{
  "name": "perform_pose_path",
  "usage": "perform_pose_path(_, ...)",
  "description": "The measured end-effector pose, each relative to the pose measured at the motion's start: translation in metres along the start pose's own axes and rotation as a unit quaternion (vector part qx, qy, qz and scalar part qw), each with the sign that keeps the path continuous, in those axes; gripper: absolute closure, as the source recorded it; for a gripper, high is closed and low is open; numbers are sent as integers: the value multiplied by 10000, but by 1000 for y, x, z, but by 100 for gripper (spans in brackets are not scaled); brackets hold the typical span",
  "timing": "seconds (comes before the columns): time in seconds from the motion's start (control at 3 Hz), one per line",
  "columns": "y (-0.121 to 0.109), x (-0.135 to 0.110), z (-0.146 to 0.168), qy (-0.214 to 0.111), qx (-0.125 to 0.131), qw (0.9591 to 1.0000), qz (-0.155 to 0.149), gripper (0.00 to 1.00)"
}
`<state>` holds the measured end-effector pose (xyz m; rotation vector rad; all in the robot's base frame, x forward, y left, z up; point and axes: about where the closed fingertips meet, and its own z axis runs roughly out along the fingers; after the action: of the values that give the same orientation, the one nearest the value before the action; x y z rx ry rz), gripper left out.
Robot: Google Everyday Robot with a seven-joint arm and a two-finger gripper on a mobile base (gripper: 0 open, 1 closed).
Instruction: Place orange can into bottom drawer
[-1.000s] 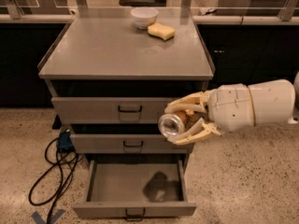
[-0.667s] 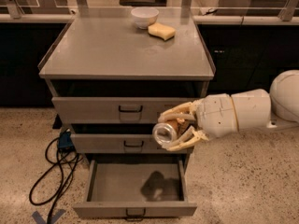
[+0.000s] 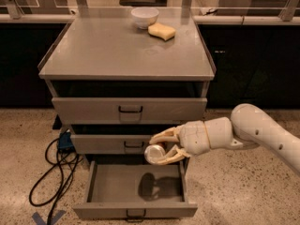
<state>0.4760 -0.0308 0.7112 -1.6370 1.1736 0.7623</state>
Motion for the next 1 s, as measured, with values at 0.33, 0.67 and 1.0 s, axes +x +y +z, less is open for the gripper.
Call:
perform_pose_path(0.33, 0, 0, 0, 0, 0, 10000, 1, 100)
perform_pose_path(0.67, -1, 29, 5, -27, 55, 9996, 281, 100)
perform_pose_path(1.0, -9, 88, 24, 57, 32, 9966, 821, 100)
